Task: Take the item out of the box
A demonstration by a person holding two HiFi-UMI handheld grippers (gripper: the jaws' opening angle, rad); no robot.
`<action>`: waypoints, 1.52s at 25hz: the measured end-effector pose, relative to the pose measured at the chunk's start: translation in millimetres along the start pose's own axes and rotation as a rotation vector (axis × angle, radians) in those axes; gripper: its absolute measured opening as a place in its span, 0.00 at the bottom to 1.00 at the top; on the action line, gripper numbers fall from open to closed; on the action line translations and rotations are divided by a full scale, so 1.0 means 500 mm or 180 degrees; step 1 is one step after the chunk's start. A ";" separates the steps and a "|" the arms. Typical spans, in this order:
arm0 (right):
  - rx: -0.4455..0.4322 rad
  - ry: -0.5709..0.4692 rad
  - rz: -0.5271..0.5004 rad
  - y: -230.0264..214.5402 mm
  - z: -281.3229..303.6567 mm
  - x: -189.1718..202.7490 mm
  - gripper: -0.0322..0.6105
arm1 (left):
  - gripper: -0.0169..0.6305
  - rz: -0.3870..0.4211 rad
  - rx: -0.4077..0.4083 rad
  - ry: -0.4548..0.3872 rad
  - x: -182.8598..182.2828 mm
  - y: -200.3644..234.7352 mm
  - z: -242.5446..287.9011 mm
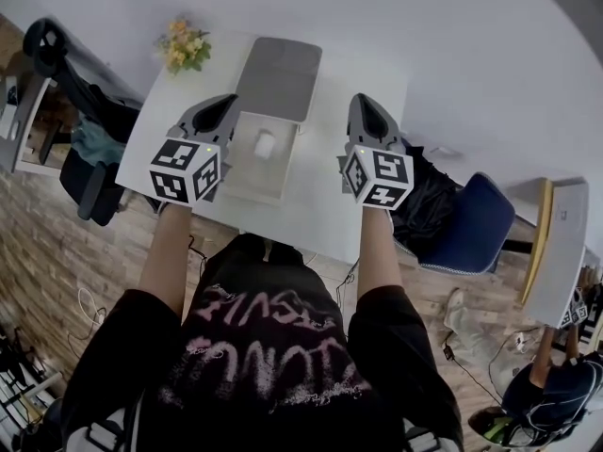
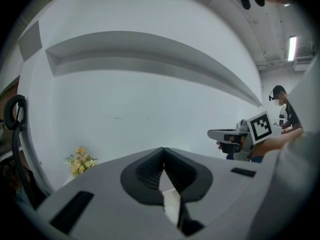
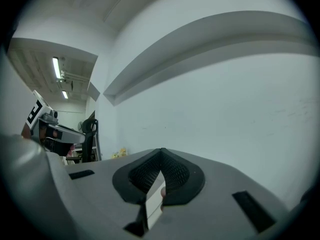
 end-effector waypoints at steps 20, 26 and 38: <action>0.0130 -0.0018 0.0073 -0.009 0.034 0.005 0.06 | 0.03 -0.0135 0.0180 0.0515 0.082 0.003 0.077; 0.0108 -0.0003 0.0071 -0.015 0.051 0.004 0.06 | 0.03 -0.0264 0.0175 0.0762 0.126 0.002 0.095; 0.0064 0.0026 0.0024 -0.017 0.075 0.004 0.06 | 0.22 -0.0451 0.0203 0.1476 0.247 -0.010 0.122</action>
Point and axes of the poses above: the fingertips, and each gripper's own axes: z forward along the fingers, y to its left, x out of its underside, the point moved 3 cm from there along -z, backward along the fingers, and after that the axes turned 3 degrees about -z, right-handed, at the moved point
